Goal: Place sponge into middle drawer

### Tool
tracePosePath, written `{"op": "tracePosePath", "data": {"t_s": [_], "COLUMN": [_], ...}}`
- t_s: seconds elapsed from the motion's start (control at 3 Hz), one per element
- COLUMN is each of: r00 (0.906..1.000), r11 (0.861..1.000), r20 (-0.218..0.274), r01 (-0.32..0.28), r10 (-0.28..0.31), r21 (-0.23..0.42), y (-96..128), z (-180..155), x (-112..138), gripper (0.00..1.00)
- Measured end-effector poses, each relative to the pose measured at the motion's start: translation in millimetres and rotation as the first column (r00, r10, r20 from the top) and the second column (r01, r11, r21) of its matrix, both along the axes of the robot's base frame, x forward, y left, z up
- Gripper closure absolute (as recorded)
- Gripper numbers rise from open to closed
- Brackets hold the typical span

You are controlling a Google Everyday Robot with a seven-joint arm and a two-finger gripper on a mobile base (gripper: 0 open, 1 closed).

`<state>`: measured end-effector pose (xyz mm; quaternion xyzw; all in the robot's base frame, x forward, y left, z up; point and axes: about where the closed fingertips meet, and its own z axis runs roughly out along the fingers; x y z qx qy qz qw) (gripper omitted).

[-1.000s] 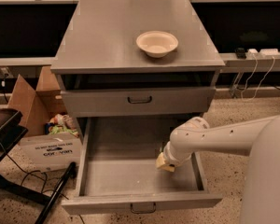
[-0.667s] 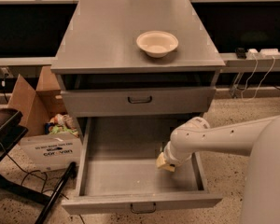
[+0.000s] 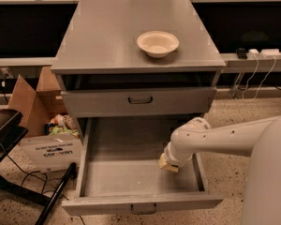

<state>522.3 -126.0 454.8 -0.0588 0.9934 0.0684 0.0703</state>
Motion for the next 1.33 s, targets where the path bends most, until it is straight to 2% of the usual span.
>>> {"op": "tracePosePath", "data": {"t_s": [0.33, 0.67, 1.0, 1.33], "r00": [0.9998, 0.9975, 0.9922, 0.9893], "r11": [1.000, 0.997, 0.989, 0.969], "r20": [-0.008, -0.025, -0.033, -0.069], "r01": [-0.020, -0.065, -0.116, -0.110], "r10": [0.020, 0.066, 0.120, 0.129], "r21": [0.001, 0.032, 0.094, 0.223], "y": [4, 12, 17, 17], "z": [-1, -3, -3, 12], "x": [-2, -4, -6, -5], "gripper": [0.11, 0.00, 0.00, 0.00]}}
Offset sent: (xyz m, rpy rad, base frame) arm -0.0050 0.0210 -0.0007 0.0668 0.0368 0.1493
